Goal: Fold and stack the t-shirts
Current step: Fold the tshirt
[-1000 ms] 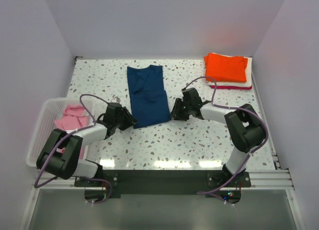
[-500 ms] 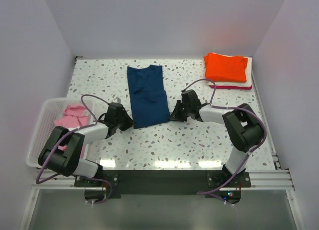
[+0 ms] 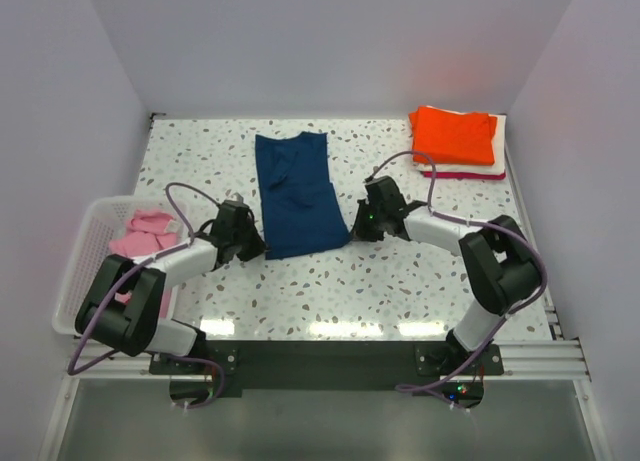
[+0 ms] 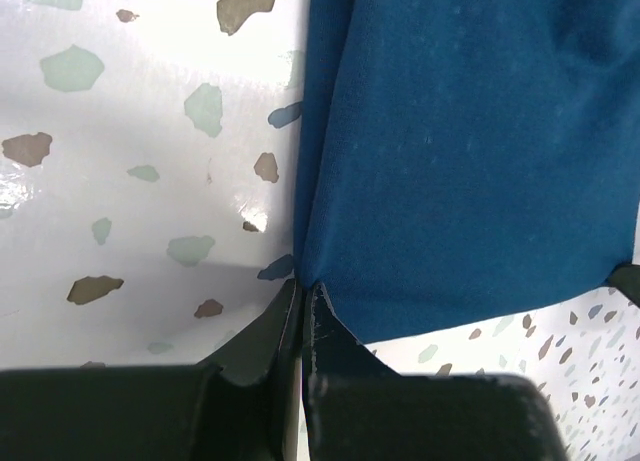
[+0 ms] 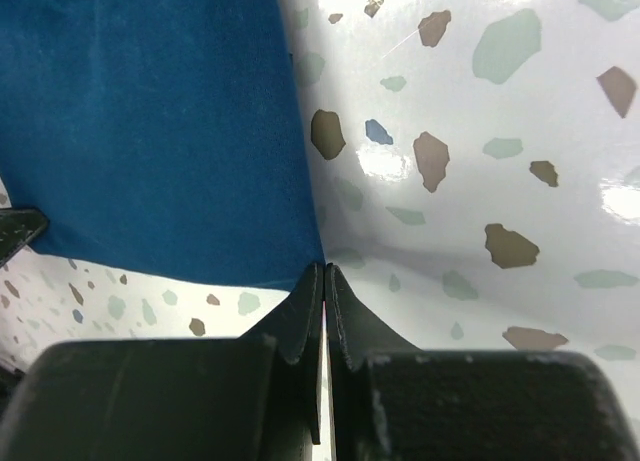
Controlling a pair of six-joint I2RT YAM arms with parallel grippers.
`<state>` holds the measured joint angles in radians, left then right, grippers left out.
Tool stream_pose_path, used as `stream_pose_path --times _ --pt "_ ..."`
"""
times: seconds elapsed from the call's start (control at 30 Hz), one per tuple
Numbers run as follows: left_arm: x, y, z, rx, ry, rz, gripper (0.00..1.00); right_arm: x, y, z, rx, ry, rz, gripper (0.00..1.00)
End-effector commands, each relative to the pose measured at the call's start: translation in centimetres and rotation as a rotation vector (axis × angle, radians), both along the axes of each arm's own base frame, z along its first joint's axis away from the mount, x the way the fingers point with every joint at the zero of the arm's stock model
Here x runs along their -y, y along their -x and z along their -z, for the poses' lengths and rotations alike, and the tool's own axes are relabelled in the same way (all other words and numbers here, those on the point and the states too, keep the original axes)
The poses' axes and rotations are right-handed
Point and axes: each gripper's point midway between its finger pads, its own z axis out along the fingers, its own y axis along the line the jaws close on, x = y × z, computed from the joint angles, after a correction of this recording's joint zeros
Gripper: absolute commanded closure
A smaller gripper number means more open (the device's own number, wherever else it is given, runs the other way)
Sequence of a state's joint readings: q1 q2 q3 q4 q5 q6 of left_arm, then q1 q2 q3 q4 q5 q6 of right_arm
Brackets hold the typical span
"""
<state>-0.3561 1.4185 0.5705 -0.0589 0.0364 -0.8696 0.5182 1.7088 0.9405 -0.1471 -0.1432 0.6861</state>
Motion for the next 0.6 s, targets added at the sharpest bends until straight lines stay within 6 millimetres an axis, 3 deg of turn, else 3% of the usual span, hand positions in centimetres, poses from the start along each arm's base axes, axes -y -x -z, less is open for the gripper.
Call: stream_pose_path --times 0.0,0.3,0.57 --pt "-0.6 -0.3 -1.3 0.023 -0.054 0.022 1.0 1.8 -0.3 -2.2 0.074 0.105 -0.035 1.0" --pt "0.0 0.7 -1.8 0.017 -0.026 0.069 1.0 3.1 1.3 -2.5 0.077 0.167 -0.123 1.0" --pt "0.3 3.6 -0.7 -0.031 0.019 0.113 1.0 1.6 4.2 -2.4 0.061 0.181 -0.218 1.0"
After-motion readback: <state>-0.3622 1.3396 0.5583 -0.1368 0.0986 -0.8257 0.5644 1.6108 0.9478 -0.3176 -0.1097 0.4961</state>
